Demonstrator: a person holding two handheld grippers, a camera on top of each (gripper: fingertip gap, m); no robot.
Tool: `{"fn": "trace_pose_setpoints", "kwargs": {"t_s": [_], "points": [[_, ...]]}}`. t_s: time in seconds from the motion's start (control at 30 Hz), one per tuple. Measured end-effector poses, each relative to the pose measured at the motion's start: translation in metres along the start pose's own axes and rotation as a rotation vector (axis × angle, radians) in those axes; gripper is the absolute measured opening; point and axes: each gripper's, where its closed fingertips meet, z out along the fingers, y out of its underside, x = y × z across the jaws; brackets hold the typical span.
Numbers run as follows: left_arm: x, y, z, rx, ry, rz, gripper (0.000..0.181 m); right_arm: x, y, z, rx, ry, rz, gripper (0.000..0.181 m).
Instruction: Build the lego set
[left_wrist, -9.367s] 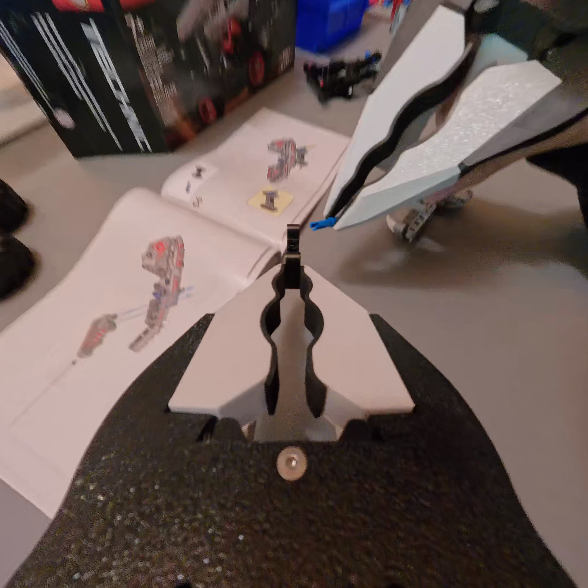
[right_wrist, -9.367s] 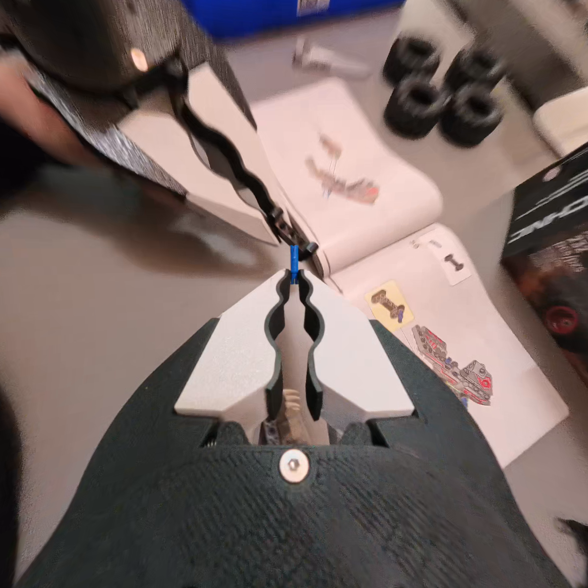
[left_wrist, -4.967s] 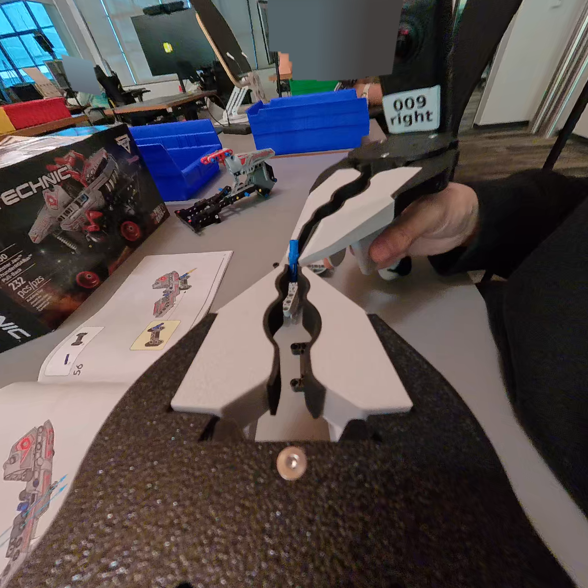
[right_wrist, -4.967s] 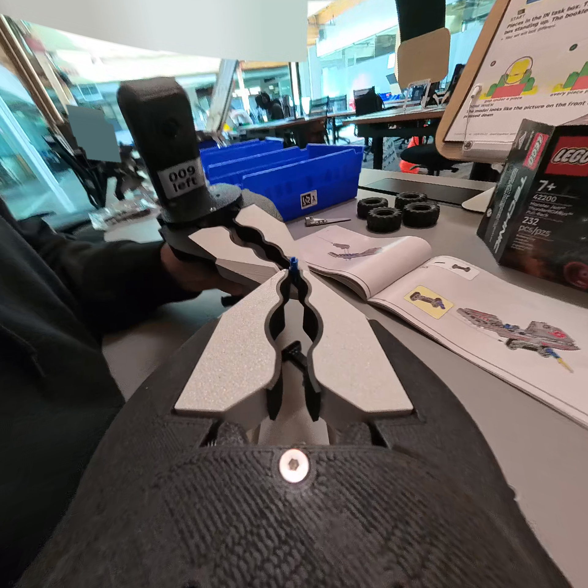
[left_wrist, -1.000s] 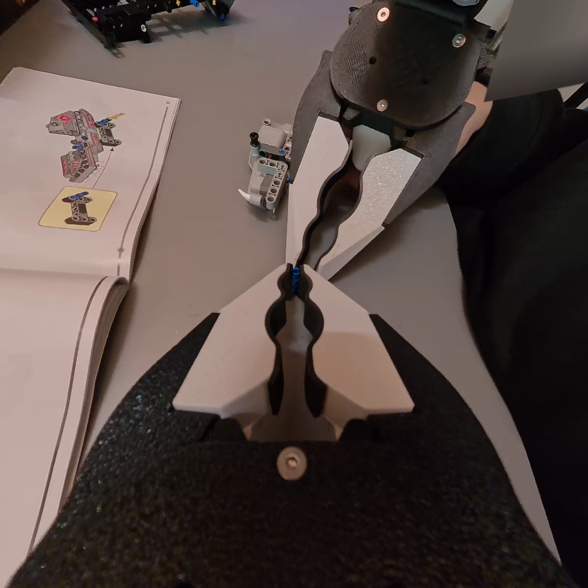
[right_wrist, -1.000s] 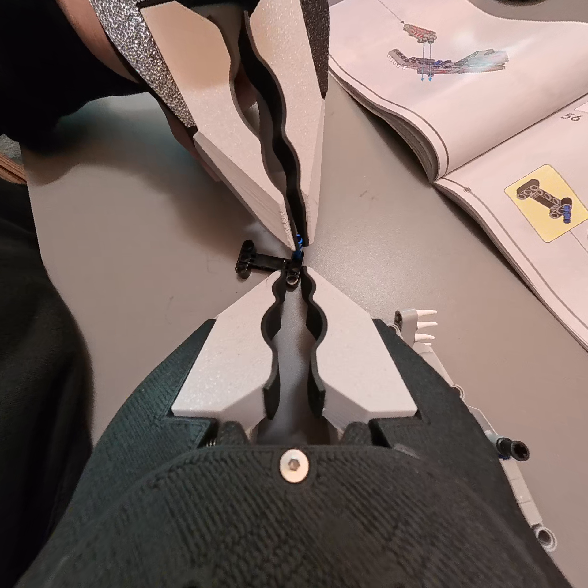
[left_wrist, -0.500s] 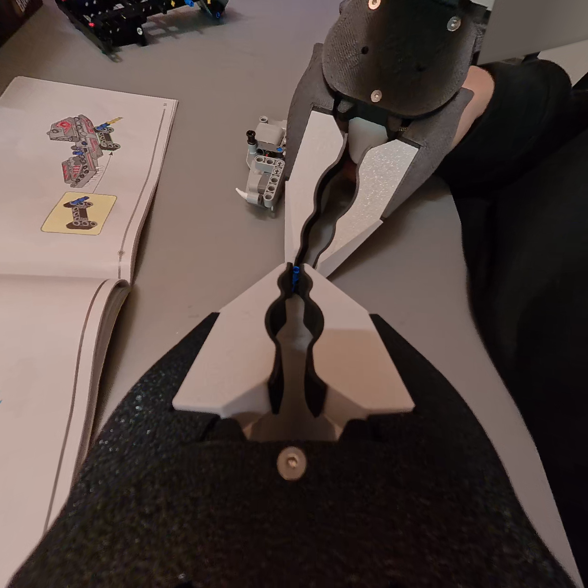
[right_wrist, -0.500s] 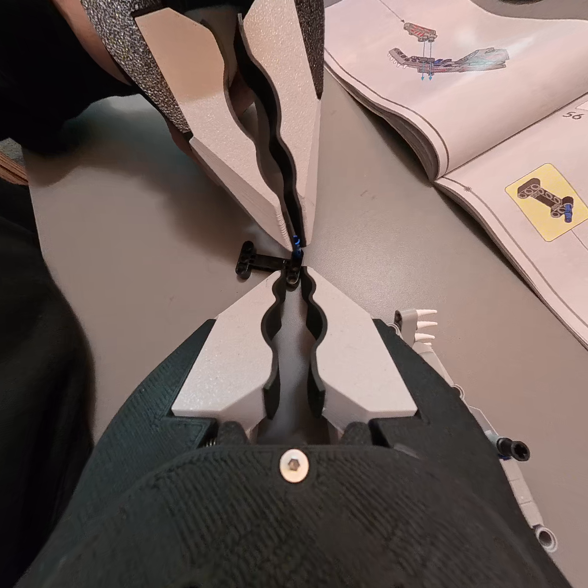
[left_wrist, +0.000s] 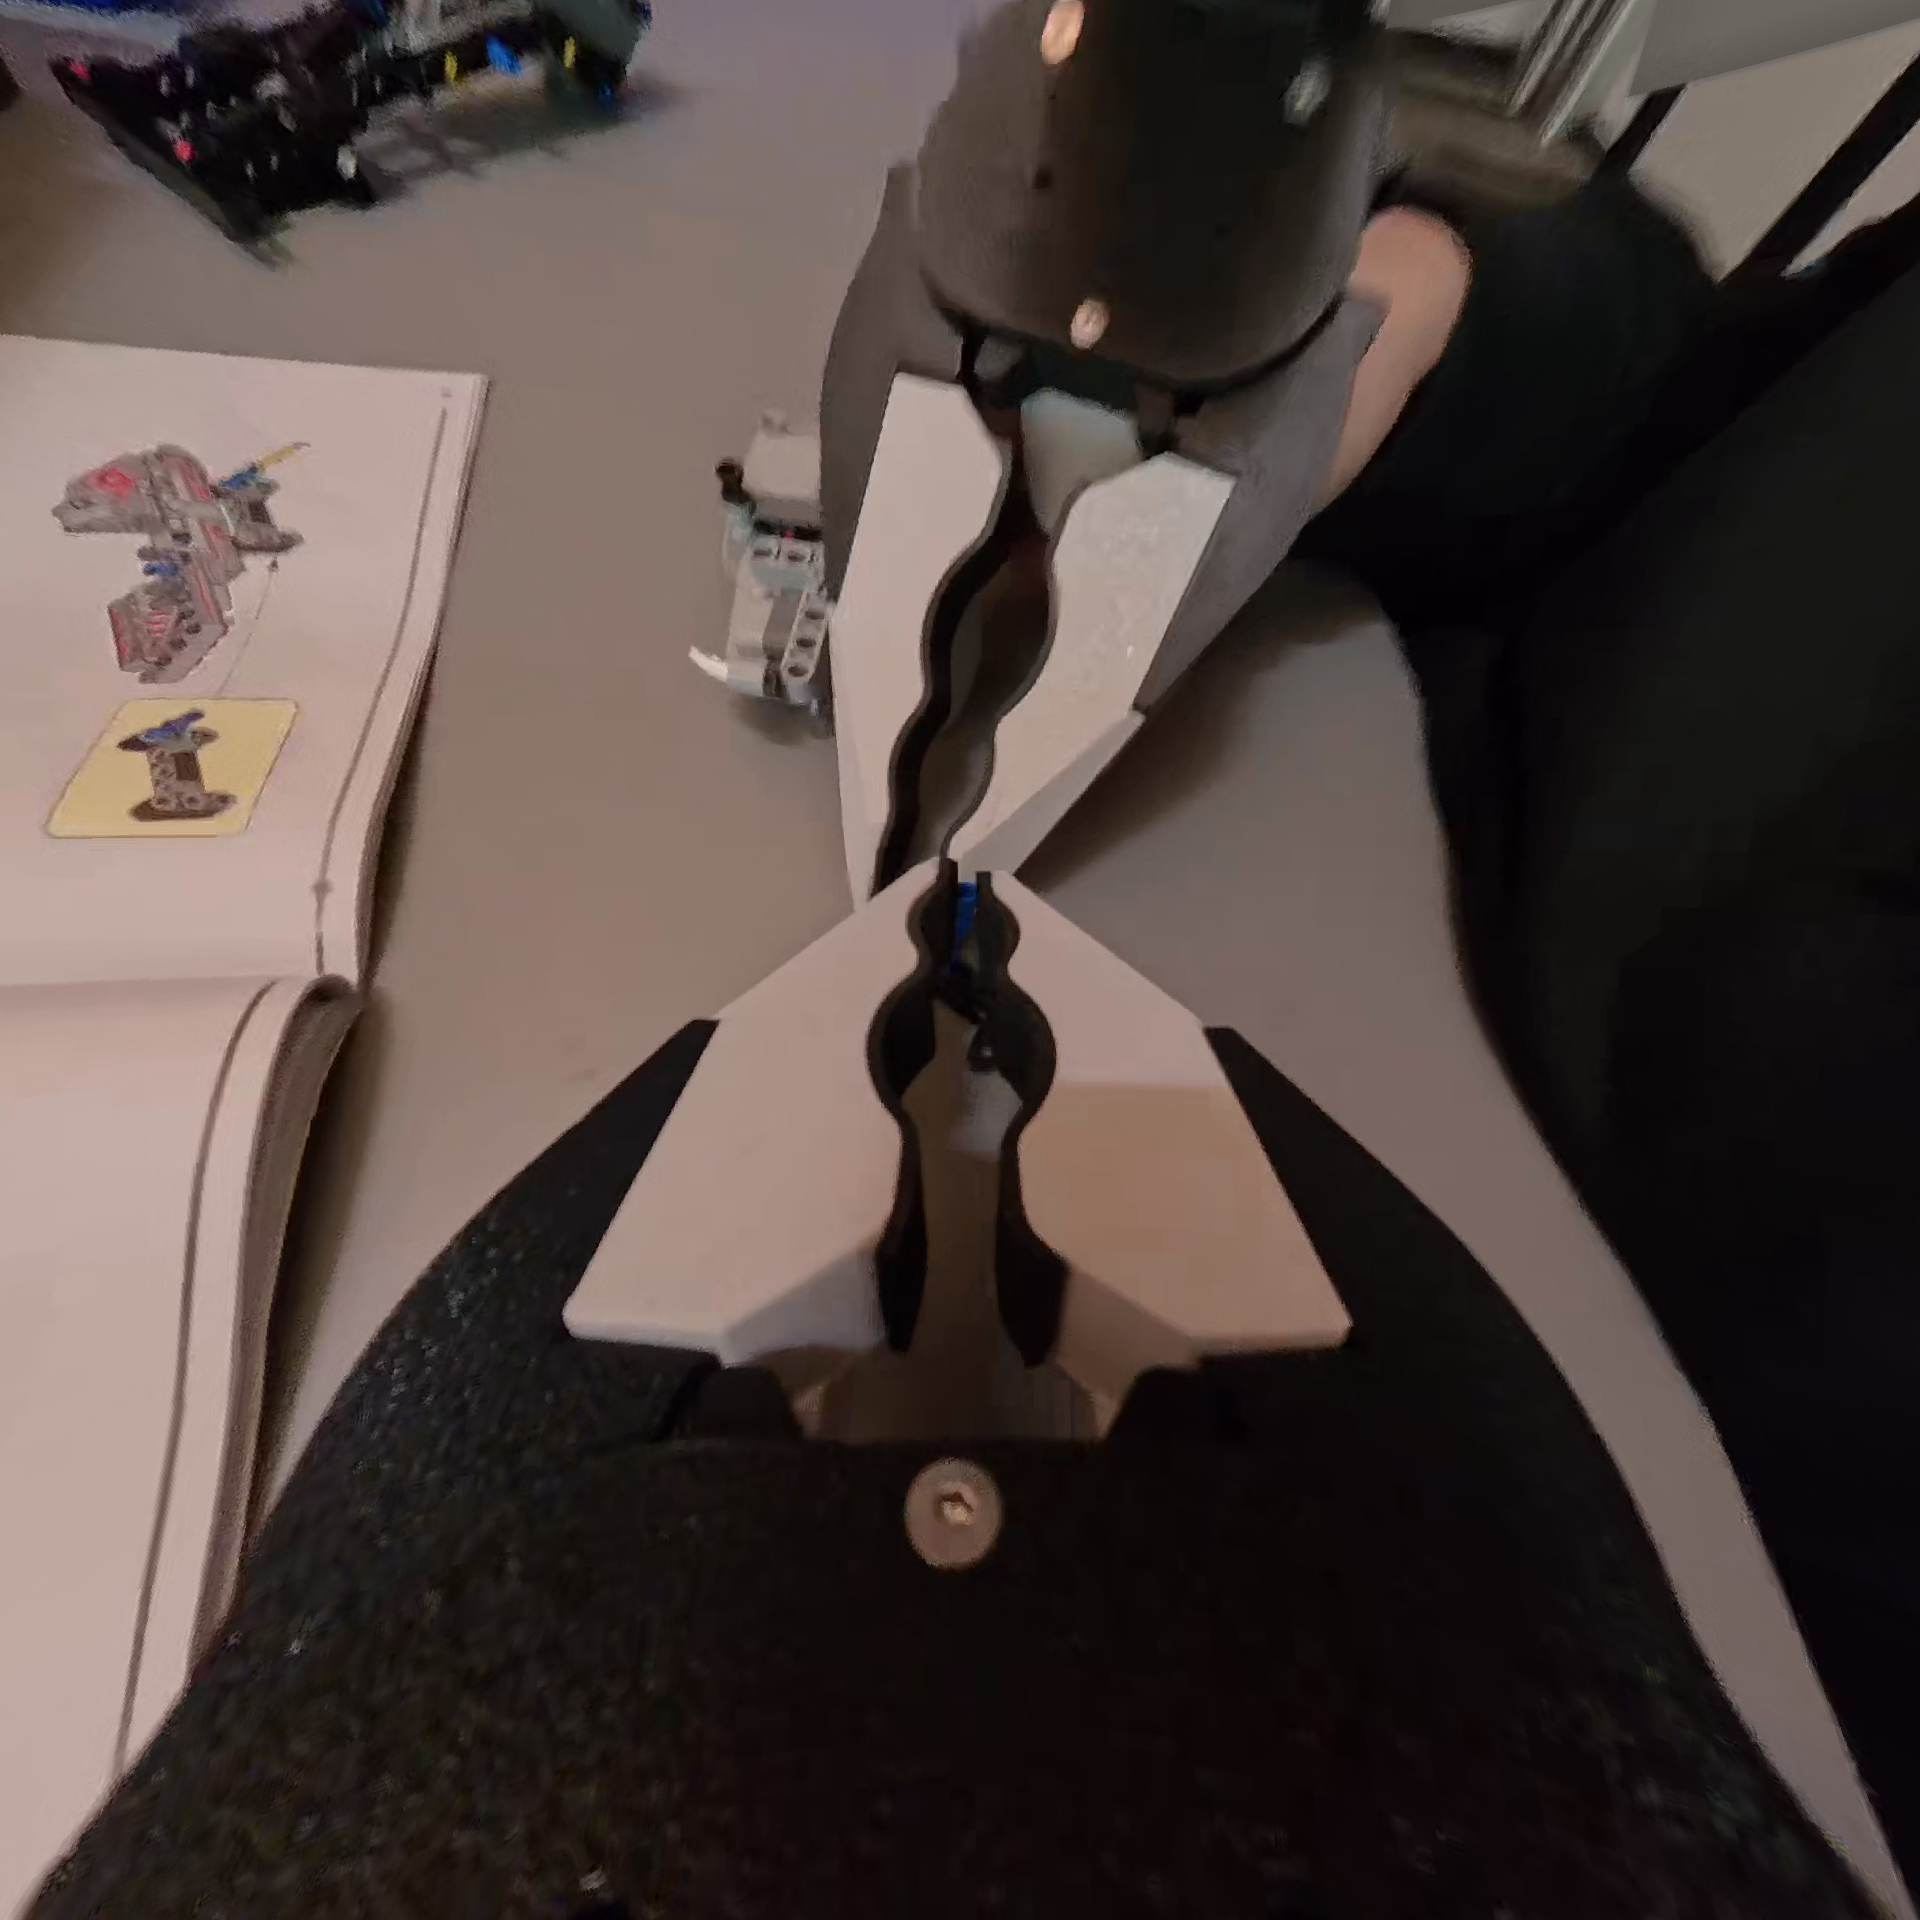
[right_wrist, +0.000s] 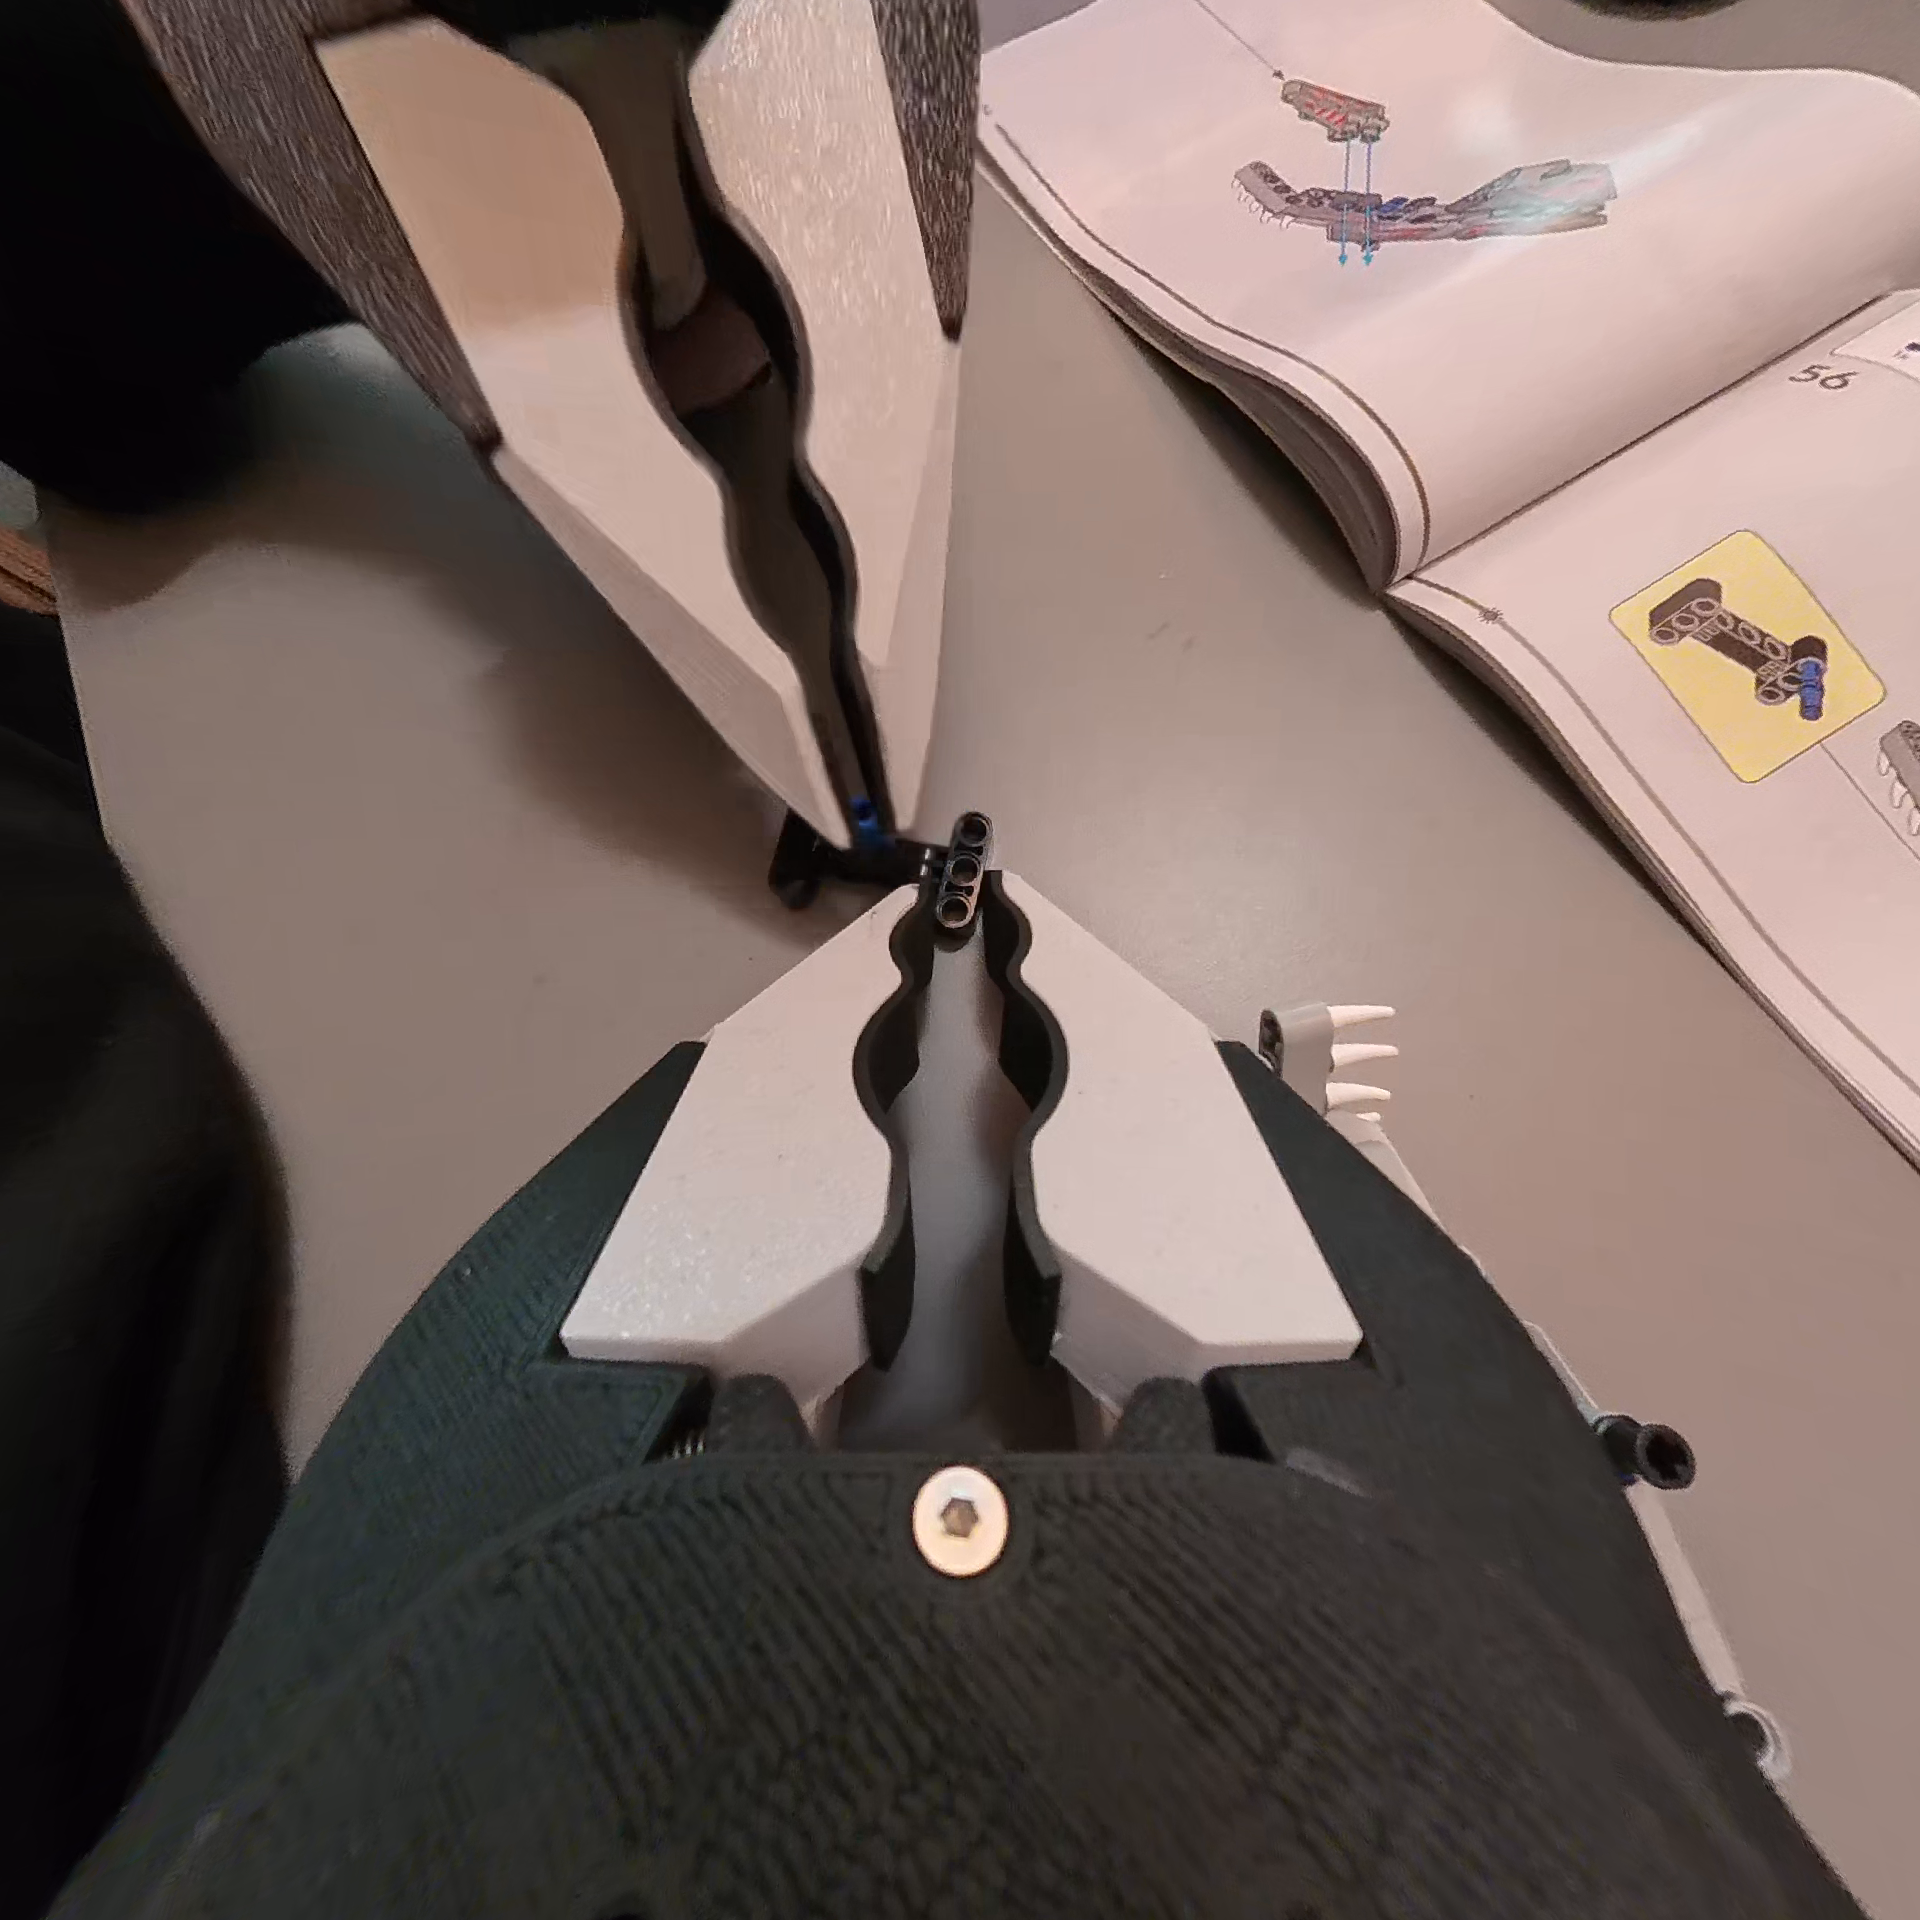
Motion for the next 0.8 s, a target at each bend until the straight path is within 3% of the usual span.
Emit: {"fn": "trace_pose_setpoints", "kwargs": {"t_s": [0.03, 0.13, 0.2, 0.33, 0.4, 0.5, 0.8], "points": [[0.004, -0.005, -0.003, 0.041, 0.044, -0.026, 0.001, 0.000, 0.000, 0.000, 0.001, -0.002, -0.001, 0.008], [0.014, -0.022, -0.013, 0.168, 0.163, -0.139, 0.001, -0.007, 0.000, -0.001, 0.003, -0.042, -0.019, 0.010], [0.016, -0.033, -0.020, 0.259, 0.211, -0.186, 0.001, -0.009, -0.004, -0.005, 0.033, -0.030, -0.043, 0.030], [0.012, -0.043, -0.029, 0.362, 0.225, -0.268, 0.001, -0.019, -0.026, -0.019, 0.182, 0.013, -0.115, 0.042], [0.011, -0.043, -0.030, 0.368, 0.221, -0.259, 0.001, -0.026, -0.039, -0.027, 0.260, -0.006, -0.101, 0.035], [0.013, -0.047, -0.032, 0.388, 0.219, -0.239, 0.001, -0.028, -0.057, -0.037, 0.366, -0.025, -0.069, 0.008], [0.012, -0.043, -0.036, 0.371, 0.139, -0.132, 0.002, -0.023, -0.054, -0.028, 0.319, 0.022, -0.107, 0.002]]}}
